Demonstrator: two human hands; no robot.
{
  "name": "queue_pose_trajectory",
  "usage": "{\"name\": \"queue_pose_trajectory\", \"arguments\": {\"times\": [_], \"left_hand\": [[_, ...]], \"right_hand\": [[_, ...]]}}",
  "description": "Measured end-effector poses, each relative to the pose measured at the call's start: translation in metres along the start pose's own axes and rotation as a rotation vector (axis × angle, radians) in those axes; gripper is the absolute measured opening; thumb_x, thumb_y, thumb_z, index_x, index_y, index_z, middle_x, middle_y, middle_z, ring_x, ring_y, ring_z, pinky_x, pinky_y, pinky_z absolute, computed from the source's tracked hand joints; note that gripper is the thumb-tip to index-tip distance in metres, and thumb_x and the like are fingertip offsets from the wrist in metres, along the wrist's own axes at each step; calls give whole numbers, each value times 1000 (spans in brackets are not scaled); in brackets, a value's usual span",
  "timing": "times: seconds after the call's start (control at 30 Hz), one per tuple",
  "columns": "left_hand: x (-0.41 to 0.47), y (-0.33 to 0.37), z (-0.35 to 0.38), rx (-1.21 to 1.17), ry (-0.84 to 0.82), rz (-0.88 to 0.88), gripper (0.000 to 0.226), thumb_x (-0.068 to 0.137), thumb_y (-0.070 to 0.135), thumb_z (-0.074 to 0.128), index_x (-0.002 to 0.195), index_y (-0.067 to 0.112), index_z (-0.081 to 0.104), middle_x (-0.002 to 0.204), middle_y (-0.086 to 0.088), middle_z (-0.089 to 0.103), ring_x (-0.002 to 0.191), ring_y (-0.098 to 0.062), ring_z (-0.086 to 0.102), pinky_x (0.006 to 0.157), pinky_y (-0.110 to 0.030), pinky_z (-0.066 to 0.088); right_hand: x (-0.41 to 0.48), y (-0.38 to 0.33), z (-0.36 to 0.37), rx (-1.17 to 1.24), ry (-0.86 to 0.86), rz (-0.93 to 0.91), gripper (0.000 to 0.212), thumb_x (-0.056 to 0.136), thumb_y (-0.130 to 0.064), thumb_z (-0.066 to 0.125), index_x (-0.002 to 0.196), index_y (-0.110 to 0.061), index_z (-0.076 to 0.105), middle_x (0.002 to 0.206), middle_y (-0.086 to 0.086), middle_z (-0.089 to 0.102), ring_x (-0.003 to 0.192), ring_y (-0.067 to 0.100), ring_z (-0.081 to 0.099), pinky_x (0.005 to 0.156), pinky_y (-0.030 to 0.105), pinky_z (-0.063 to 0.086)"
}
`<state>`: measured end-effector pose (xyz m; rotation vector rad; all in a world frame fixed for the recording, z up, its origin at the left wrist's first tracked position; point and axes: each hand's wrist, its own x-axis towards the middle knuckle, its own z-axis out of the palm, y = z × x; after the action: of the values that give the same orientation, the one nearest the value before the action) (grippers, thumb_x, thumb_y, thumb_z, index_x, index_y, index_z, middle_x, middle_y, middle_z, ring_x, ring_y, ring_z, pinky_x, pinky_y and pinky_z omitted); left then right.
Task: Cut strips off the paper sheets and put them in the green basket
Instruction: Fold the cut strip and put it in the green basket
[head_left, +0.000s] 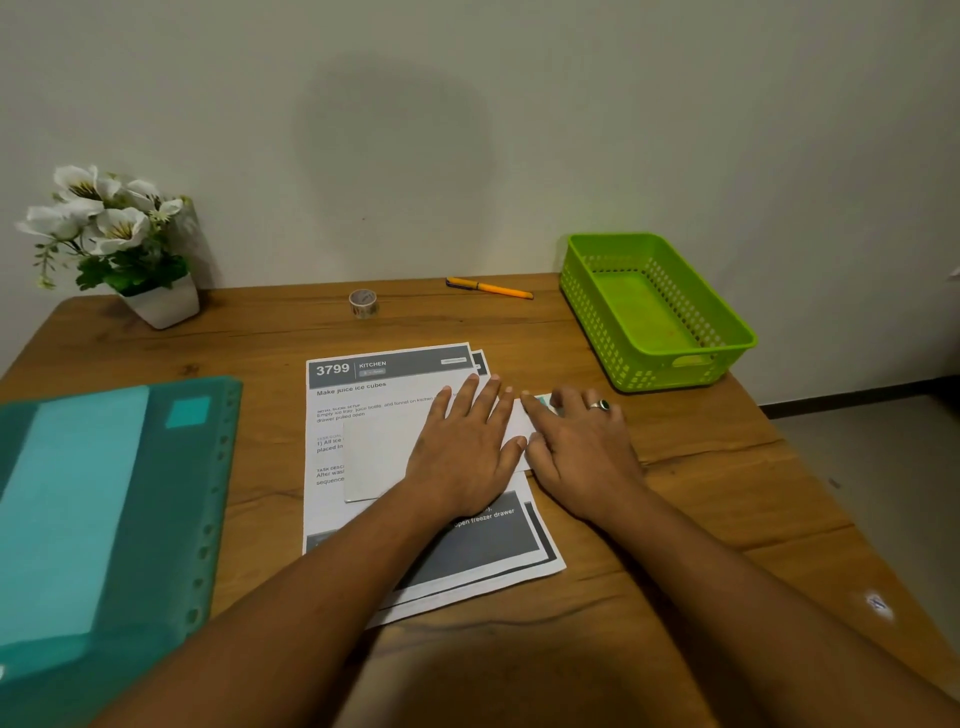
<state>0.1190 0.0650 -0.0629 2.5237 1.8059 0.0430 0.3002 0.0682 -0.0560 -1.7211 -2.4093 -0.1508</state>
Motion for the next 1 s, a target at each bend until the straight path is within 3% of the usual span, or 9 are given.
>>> {"name": "queue_pose_trajectory", "arguments": {"times": [0.27, 0.47, 0.6, 0.7, 0.77, 1.0], "left_hand": [[-2, 1, -3, 3, -9, -5, 73, 102, 59, 0, 165, 21, 0, 173, -3, -1, 159, -25, -6, 128, -50, 1], [-1, 2, -6, -31, -29, -12, 71, 105, 60, 6, 165, 21, 1, 173, -3, -2, 159, -24, -7, 128, -49, 0], [-5, -7, -21, -261, -17, 34, 70, 106, 54, 33, 165, 24, 8, 173, -3, 4, 159, -22, -1, 128, -45, 4], [-22, -28, -37, -436, 71, -33, 72, 98, 49, 53, 161, 30, 24, 170, 2, 16, 157, -20, 11, 127, -44, 17], [-36, -50, -46, -390, 84, -113, 74, 93, 52, 59, 158, 31, 31, 167, 2, 23, 153, -21, 20, 124, -45, 25], [-70, -117, -74, -100, -184, -264, 105, 73, 76, 72, 158, 28, 31, 154, 0, 40, 138, -24, 38, 110, -45, 41]], "right_hand": [[-3, -3, -3, -73, -17, 59, 64, 98, -53, 32, 140, -14, 61, 128, 8, 65, 111, 28, 57, 85, 43, 45], [-6, 1, -3, -21, 83, 0, 41, 99, -44, 50, 105, -14, 77, 109, 5, 72, 93, 24, 61, 72, 38, 50], [-6, 1, -1, 21, 108, 4, 37, 98, -43, 54, 100, -15, 78, 106, 4, 73, 92, 23, 62, 73, 39, 51], [-5, 2, 1, 46, 133, 15, 34, 97, -42, 58, 100, -16, 78, 107, 4, 72, 93, 23, 61, 75, 38, 49], [-6, 4, 3, 89, 154, 34, 35, 96, -44, 58, 100, -16, 78, 107, 3, 71, 95, 24, 60, 76, 38, 49], [-10, 1, 3, 178, 114, 45, 58, 91, -63, 48, 112, -15, 74, 118, 2, 65, 109, 24, 55, 87, 43, 48]]}}
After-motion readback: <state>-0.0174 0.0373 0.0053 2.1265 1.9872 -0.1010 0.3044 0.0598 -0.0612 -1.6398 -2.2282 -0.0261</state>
